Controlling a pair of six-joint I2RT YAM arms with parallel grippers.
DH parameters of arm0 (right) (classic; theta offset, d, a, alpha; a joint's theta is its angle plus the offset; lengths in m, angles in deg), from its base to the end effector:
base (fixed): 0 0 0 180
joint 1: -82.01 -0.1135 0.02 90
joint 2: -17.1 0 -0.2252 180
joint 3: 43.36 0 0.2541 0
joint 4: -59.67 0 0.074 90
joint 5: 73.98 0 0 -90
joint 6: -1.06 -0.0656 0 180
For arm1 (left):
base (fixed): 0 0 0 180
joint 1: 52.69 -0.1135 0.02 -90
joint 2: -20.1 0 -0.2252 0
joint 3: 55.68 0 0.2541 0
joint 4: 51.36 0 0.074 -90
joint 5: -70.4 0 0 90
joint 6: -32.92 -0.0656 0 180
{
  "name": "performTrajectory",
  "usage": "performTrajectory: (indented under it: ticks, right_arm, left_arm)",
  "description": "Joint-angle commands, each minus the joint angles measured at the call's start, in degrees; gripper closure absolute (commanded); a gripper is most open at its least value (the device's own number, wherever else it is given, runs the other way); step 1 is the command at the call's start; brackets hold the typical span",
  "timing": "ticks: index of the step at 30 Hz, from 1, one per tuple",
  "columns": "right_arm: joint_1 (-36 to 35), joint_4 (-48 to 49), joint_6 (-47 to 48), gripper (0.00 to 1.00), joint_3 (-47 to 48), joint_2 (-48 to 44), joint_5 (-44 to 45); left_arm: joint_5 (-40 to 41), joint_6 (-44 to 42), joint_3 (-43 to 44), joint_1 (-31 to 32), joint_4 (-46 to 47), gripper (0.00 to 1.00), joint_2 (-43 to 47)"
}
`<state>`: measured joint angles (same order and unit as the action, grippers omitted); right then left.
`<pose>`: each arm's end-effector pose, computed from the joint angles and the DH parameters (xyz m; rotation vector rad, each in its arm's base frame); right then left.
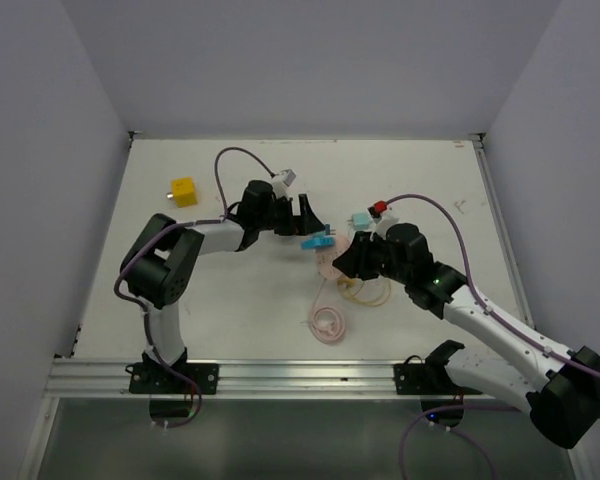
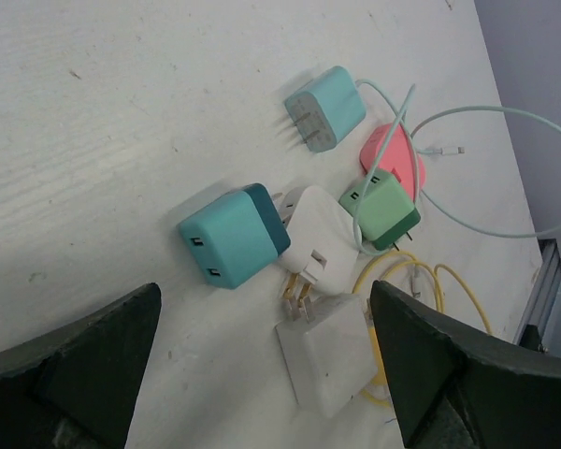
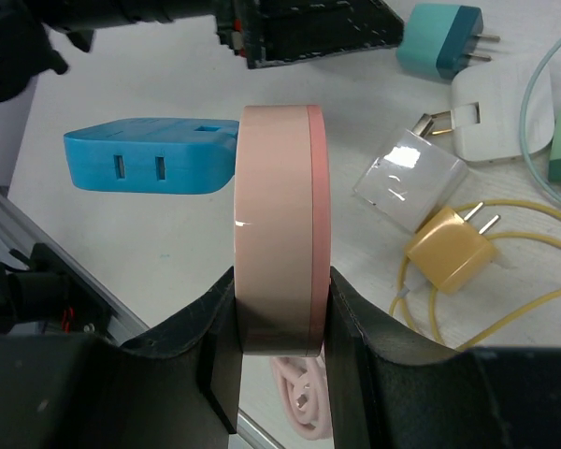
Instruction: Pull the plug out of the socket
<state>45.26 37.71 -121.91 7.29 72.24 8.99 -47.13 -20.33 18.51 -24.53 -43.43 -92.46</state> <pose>0.2109 0.1675 0.2164 -0.1523 2.1412 0.8676 0.3556 -0.2247 0.0968 0.1455 2.2592 -1.1519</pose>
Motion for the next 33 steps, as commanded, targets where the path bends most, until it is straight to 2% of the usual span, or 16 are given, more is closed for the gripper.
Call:
performTrajectory:
  ticks: [1, 11, 18, 22, 25, 30, 33]
  right_arm:
    - [0.1, -3.6, 3.5, 1.0, 5.5, 1.0, 0.9]
    - [1.5, -14.2, 9.1, 1.0, 13.2, 5.6, 4.1]
    - [1.6, -20.5, 13.5, 1.0, 18.1, 8.8, 6.7]
    - [1.6, -23.2, 15.6, 1.0, 20.5, 10.3, 6.3]
    - [1.6, -26.7, 17.1, 1.0, 22.8, 12.4, 5.4]
    - [1.7, -30.5, 17.9, 1.0, 26.2, 14.1, 4.4]
    - [1.7, -32.0, 18.5, 1.0, 27.6, 14.8, 3.4]
  left_arm:
    - [4.9, -9.8, -2.4, -0.5, -2.8, 0.03, 9.8]
    - [13.2, -25.0, -10.0, -0.9, -13.0, 0.02, 30.4]
    - [10.6, -34.3, -12.0, -0.6, -16.7, 0.0, 40.9]
    - [12.3, -43.6, -12.9, 3.7, -18.6, 0.0, 46.2]
    - [12.7, -45.7, -12.4, 8.6, -19.5, 0.0, 47.1]
    - [18.6, -50.6, -9.2, 17.3, -23.6, 0.0, 45.4]
    - [18.7, -51.0, -9.6, 18.9, -22.6, 0.01, 44.2]
